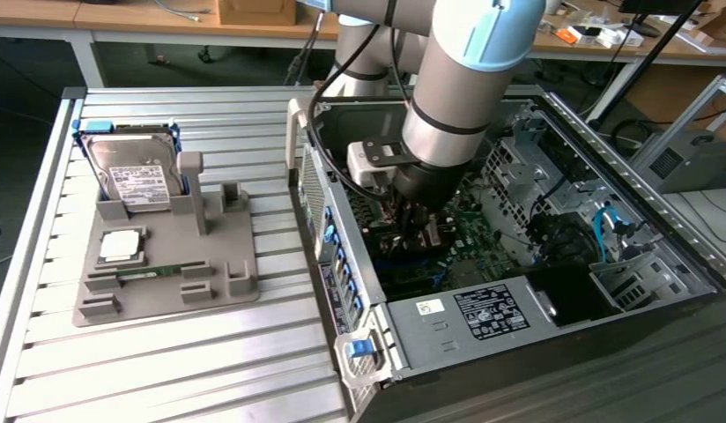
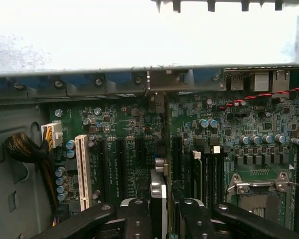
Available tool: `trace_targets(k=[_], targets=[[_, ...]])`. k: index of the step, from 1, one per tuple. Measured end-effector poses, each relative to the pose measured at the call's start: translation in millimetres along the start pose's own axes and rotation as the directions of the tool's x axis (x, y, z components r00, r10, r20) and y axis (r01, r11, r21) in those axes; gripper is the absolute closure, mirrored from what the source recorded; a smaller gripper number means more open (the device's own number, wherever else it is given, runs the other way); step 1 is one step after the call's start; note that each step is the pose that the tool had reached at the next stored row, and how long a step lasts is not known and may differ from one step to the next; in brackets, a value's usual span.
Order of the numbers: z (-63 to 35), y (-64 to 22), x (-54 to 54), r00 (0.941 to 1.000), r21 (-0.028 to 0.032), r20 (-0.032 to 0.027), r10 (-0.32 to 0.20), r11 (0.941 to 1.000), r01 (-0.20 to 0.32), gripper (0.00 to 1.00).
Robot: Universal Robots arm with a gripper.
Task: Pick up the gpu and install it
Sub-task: 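Insert the gpu into the slot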
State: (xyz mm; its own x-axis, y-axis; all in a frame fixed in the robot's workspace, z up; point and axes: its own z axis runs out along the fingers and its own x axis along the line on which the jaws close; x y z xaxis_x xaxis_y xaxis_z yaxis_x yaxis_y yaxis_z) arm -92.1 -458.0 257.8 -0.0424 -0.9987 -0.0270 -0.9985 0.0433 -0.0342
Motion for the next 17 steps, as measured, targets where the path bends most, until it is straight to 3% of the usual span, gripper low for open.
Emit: trace_targets(k=[7,17], targets=[[-7.1,-0.1,-0.2,1.0,0.0033,0.0003,0.0,1.0,0.0,0.73],[-6.4,-0.2,1.8,1.0,0.0031,-0.0001,0.0,1.0,0.0,0.73]])
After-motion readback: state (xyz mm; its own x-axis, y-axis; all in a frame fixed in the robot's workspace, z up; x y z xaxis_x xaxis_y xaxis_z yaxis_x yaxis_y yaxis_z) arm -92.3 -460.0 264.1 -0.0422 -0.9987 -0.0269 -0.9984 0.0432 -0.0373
